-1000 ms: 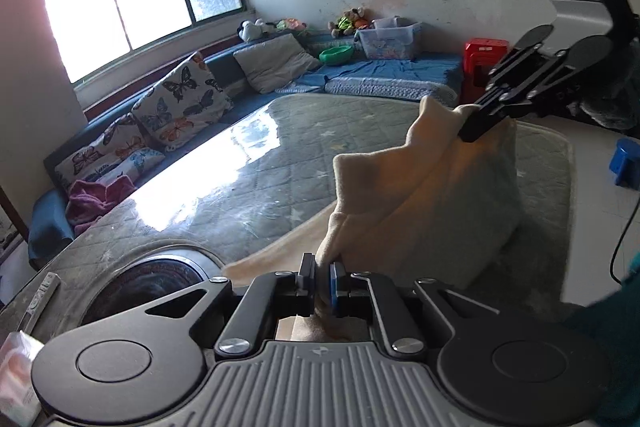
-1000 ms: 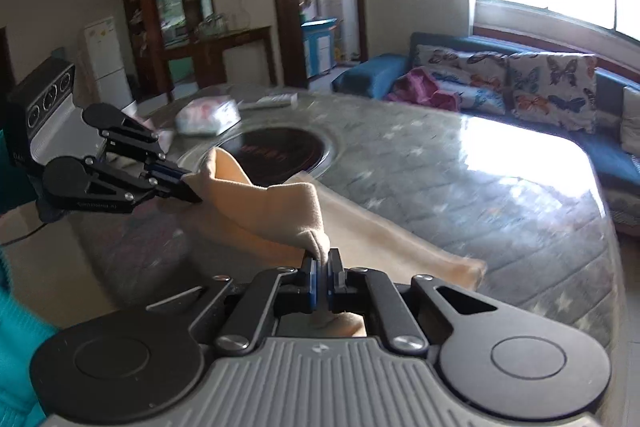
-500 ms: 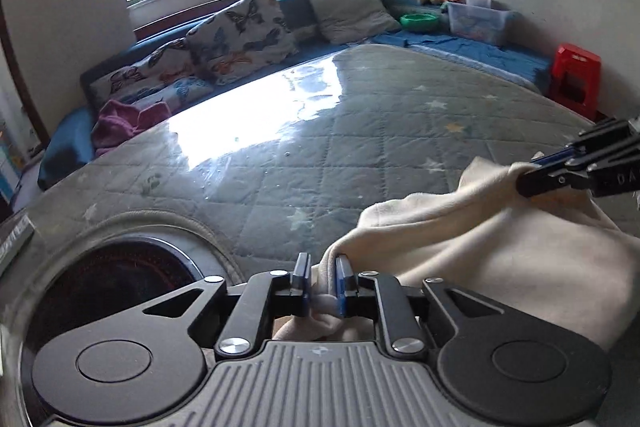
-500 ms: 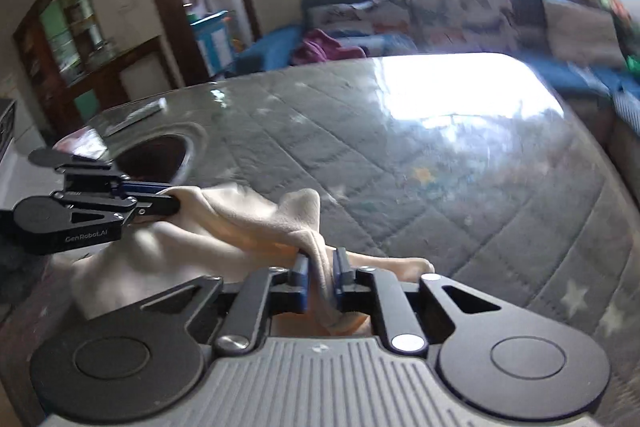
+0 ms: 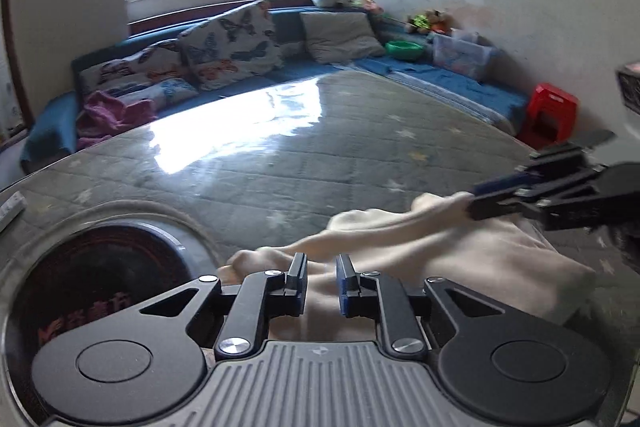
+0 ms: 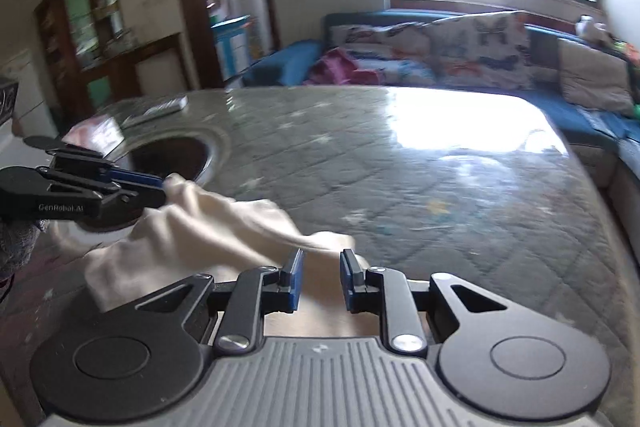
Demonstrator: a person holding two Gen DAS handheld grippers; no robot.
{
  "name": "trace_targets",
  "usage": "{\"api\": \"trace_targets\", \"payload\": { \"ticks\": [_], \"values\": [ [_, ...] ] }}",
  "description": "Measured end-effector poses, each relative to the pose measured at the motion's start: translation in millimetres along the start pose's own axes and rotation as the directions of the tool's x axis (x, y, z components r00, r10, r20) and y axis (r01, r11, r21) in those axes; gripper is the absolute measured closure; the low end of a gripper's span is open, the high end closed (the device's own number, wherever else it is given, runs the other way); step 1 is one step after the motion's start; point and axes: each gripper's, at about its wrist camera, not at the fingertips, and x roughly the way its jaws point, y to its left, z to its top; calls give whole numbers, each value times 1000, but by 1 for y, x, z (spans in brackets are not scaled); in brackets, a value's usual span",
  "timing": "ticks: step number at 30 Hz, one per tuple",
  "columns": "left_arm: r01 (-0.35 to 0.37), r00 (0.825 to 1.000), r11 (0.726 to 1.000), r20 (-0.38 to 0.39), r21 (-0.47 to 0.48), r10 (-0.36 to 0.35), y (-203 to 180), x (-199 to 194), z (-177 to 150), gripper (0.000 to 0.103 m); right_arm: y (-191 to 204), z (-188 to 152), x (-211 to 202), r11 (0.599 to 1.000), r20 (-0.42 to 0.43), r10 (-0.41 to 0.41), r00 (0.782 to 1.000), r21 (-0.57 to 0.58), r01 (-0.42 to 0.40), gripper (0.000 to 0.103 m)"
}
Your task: Fold clothes
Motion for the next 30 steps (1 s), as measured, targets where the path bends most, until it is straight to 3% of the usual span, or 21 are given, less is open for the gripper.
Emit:
{"api": "trace_targets", "payload": {
  "ticks": [5,12,19,21,23,25,30],
  "values": [
    [14,1000,1000,-17,-8,-14,-3,12,3,85,16,12,28,999,-49,36,998,-14,-37,84],
    [-75,997,992,-8,-101,74,19,35,4,83,15,14,51,999,-52,-29,998,19,30,78],
    [-63,996,979,57,-193,75,33,-3,-3,83,28,30,47,999,-45,15,999,-34,-17,76],
    [-61,995,978,64,-199,75,31,-19,-9,77,36,34,55,997,-67,36,997,-62,-40,76],
    [-67,996,975,51,-213,79,30,-32,-18,71,43,36,65,995,-84,35,996,-93,-43,76],
    [-64,997,971,23,-230,72,27,-41,-29,70,48,39,79,994,-105,22,994,-106,-33,76],
    [-91,996,958,-35,-272,85,24,-47,-53,61,49,49,98,997,-105,10,994,-72,-17,74]
  ]
}}
